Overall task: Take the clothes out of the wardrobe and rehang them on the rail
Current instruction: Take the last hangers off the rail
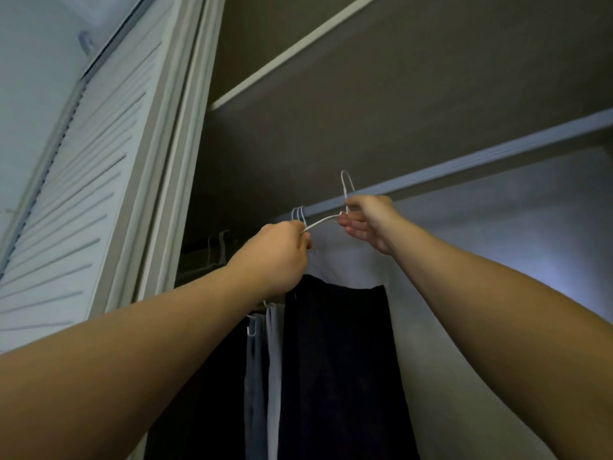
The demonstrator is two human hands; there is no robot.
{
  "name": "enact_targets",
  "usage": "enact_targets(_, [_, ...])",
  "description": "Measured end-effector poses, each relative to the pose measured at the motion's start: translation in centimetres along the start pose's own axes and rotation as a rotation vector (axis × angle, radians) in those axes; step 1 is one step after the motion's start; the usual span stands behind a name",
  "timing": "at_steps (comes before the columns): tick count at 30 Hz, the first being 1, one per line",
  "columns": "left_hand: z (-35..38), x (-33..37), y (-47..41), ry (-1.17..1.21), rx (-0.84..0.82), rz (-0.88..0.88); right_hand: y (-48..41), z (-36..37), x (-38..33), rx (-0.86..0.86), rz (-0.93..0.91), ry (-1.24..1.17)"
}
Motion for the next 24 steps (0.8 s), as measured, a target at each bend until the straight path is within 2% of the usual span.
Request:
enact_targets(9, [2.3,-2.9,-2.6,-0.128,-0.093,-0.123,-3.9,2.5,6.0,-0.087,0.154,0.066])
enact_targets(14, [2.2,-3.9,-2.6,-0.22,-0.045,-0.138,-4.5,4.4,6.9,-0.114,0.095,0.239])
enact_targets(18, [2.5,-4.8,-2.5,-0.213,-0.083,-0.172,-4.6,6.1,7.0,-0.114,0.035,0.319])
enact_targets(24, [2.7,-6.0,-2.3,-0.288,-0.17,-0.199,-3.5,6.4,7.0,-0.189,0.057,0.366])
Point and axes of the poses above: each hand's wrist, its own y-axis away from the middle knuckle, its own z-axis out of the palm, x = y × z, the point moved 6 cm from there along -y, towards the middle knuckle, and after that the axes turned 11 degrees about -x, right-handed, at the moved point
